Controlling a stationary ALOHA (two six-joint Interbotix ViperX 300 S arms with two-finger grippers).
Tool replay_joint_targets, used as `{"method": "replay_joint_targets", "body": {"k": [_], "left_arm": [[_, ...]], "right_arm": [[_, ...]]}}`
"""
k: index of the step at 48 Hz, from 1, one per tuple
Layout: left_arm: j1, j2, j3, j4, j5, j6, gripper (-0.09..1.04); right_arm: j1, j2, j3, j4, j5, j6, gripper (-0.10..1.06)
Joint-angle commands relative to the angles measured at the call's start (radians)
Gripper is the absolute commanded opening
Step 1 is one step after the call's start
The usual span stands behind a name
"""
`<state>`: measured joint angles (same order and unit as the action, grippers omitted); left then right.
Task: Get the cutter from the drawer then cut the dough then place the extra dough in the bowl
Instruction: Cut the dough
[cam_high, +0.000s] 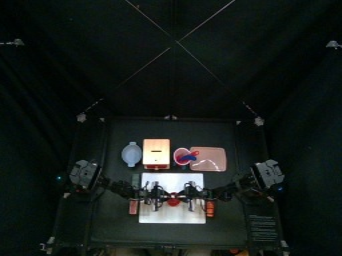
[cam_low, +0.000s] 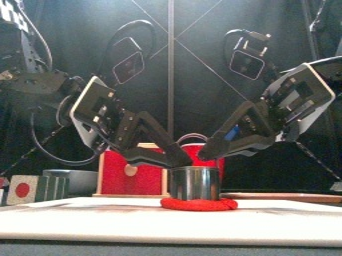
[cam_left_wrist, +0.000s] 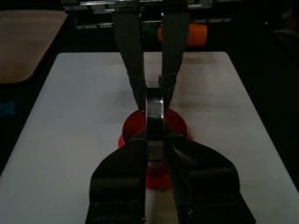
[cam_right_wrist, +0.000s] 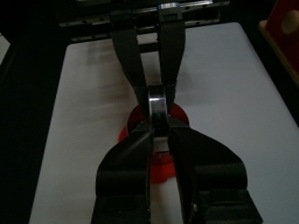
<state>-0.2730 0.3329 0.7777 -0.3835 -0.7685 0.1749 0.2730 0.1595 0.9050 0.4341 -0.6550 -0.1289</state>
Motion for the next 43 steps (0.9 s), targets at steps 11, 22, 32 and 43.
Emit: {"method": "replay_joint_targets", "body": {"k": [11, 22, 32, 43], "left_arm": [[-0.002, 0.043, 0.002, -0.015, 0.002, -0.011, 0.54], [-0.015, 0.057, 0.003, -0.025, 0.012, -0.011, 0.54], [-0.02, 0.067, 0.003, -0.035, 0.025, -0.012, 0.54], [-0.034, 0.104, -0.005, -0.064, 0.025, -0.02, 0.54]], "right_arm": [[0.003, 0.083, -0.003, 0.054, 0.06, 0.006, 0.48], [0.012, 0.121, 0.008, 0.129, 0.094, 0.008, 0.48], [0.064, 0.167, 0.006, 0.222, 0.112, 0.005, 0.48], [0.064, 0.199, 0.002, 0.244, 0.11, 0.005, 0.48]]}}
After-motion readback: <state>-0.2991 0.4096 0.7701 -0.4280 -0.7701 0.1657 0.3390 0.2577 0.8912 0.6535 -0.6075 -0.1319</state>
